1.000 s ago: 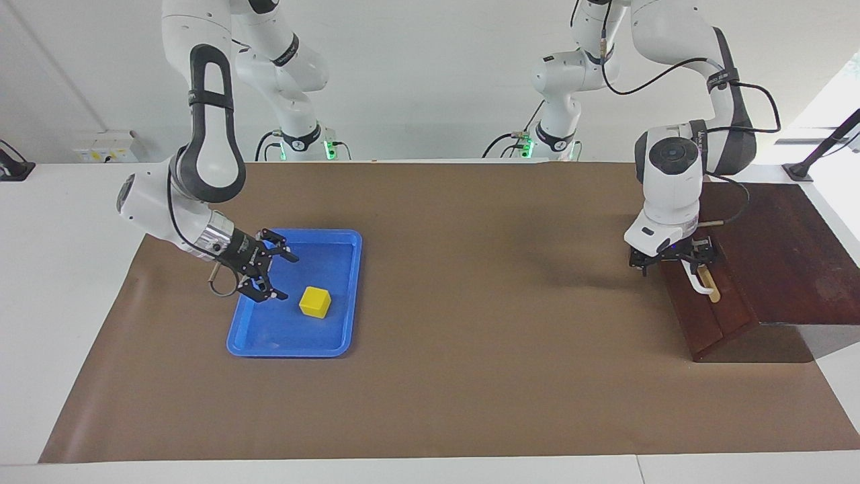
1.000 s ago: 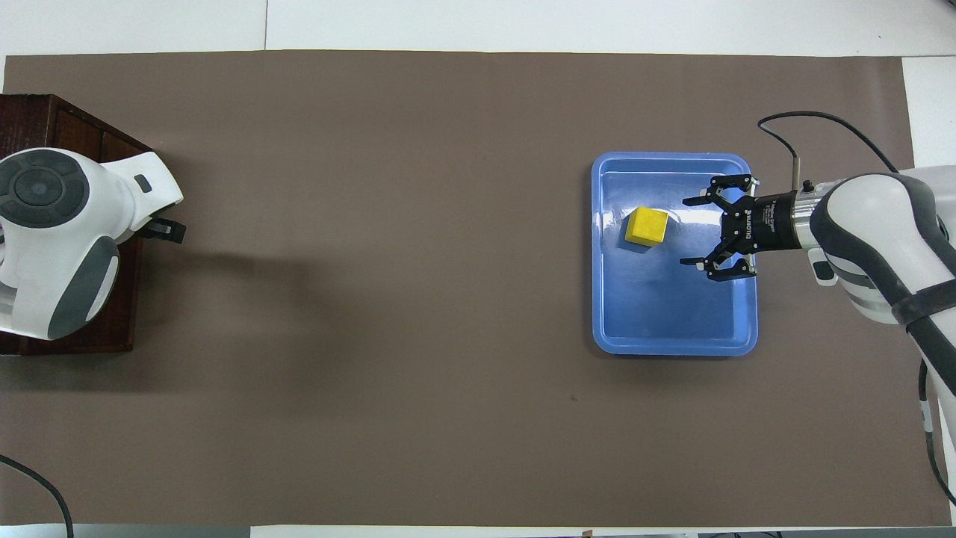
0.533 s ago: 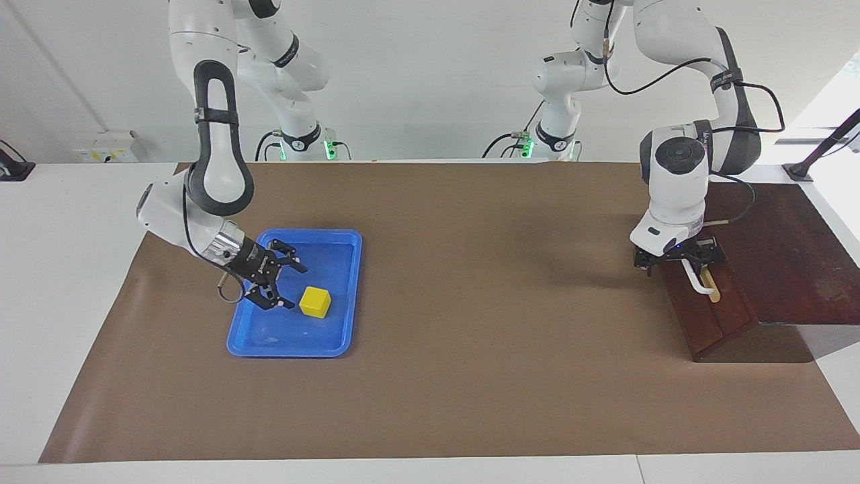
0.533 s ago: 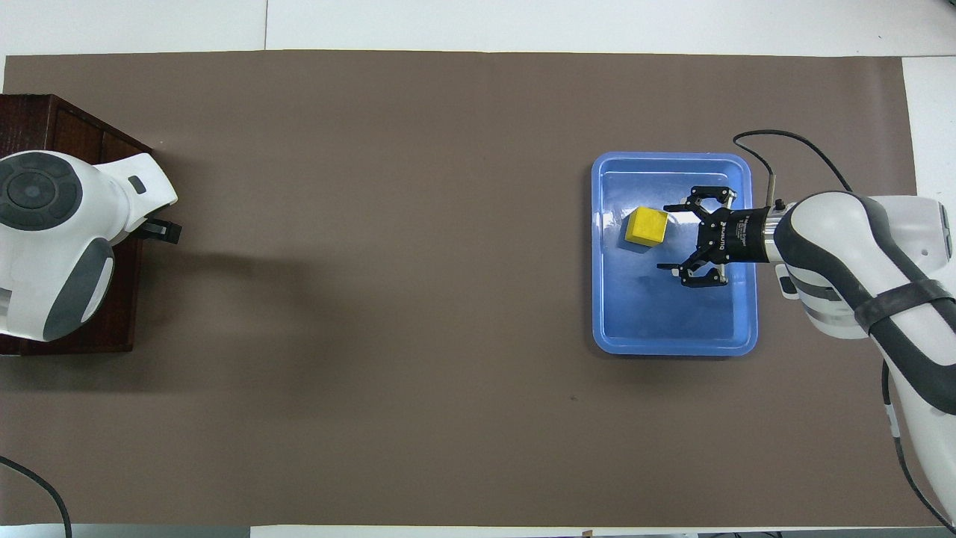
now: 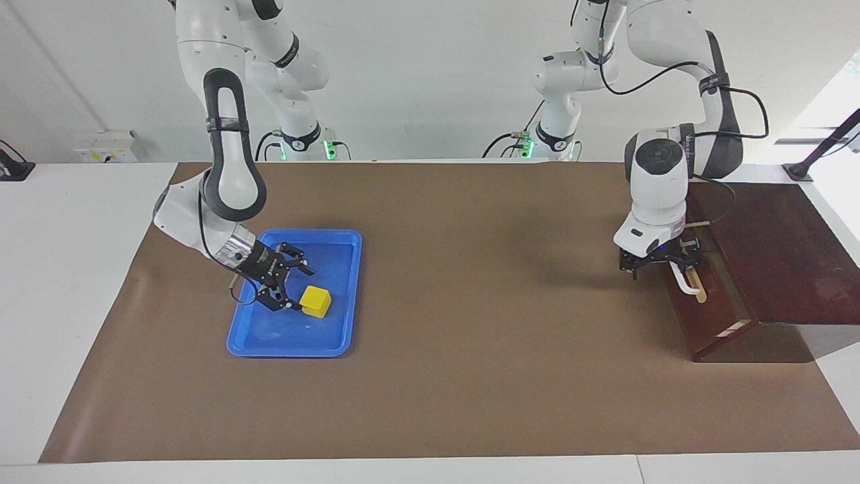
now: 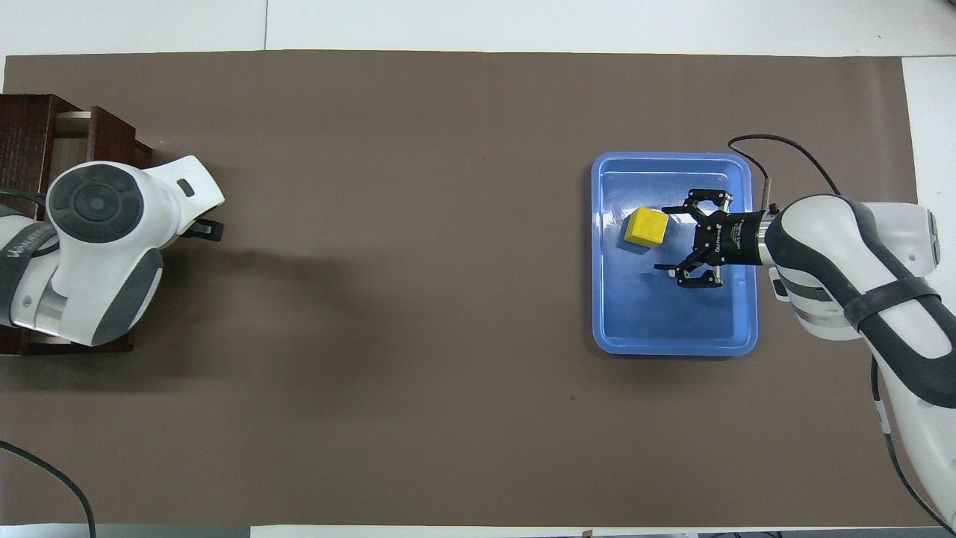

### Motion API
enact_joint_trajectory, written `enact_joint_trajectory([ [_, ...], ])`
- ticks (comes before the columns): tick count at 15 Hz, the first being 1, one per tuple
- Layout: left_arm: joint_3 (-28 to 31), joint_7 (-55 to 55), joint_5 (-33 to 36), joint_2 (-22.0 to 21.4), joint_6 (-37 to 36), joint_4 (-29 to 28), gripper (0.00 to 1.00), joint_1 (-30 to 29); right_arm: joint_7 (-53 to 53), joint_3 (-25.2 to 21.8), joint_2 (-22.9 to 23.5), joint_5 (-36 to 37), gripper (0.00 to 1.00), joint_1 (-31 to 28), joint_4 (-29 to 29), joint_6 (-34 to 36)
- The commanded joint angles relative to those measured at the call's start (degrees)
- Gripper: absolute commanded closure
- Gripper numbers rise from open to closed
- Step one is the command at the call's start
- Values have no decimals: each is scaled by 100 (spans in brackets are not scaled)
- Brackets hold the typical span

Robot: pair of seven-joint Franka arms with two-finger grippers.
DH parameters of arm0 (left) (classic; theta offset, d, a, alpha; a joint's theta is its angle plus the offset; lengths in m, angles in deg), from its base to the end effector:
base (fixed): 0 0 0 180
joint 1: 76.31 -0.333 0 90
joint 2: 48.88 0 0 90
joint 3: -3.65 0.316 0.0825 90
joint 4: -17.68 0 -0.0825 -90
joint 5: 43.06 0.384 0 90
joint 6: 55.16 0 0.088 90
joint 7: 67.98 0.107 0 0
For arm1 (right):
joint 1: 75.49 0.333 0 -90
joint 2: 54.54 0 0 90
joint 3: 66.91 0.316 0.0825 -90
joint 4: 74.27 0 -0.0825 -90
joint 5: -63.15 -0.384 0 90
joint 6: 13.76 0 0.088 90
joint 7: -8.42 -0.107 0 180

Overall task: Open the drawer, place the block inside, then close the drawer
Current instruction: 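Grasp the yellow block with the right gripper while the left gripper opens drawer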

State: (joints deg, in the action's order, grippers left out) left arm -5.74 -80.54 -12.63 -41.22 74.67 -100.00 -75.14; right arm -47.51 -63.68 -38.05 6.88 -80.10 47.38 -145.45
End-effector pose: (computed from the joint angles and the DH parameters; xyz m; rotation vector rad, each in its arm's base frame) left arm 0.5758 -0.0921 0.3842 -2.7302 0.3997 -0.2227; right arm 0.5693 0.0037 0.2723 -1.6360 1.9132 0.5424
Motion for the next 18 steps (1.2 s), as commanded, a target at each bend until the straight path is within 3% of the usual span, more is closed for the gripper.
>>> enact_joint_trajectory([
  [1,24,-300,-301,-98,-28,-194,0,470,205,28,3,-210,0,5,25,-129],
  [3,24,-318,-310,-107,-37,-194,0,480,205,28,3,-236,0,5,34,-260],
  [7,24,-300,-319,-90,-28,-142,0,445,205,28,21,-324,27,101,25,-287],
  [9,24,-300,-371,-55,-185,42,0,471,205,28,21,-455,28,128,17,-331],
  [11,24,-291,-529,120,-754,611,0,584,214,28,21,-456,29,128,16,-331],
  [12,24,-300,-539,200,-1158,954,0,716,214,28,21,-456,38,128,25,-331],
  [13,24,-318,-635,279,-1492,1244,0,874,249,28,21,-456,57,128,17,-331],
  [14,33,-335,-905,314,-1757,1491,0,997,319,28,21,-456,88,128,16,-331],
  [15,50,-440,-1204,315,-2003,1720,0,1085,328,28,21,-456,100,128,8,-322],
  [18,24,-2121,-1836,315,-2322,2178,0,1288,276,28,12,-456,100,224,-45,-279],
])
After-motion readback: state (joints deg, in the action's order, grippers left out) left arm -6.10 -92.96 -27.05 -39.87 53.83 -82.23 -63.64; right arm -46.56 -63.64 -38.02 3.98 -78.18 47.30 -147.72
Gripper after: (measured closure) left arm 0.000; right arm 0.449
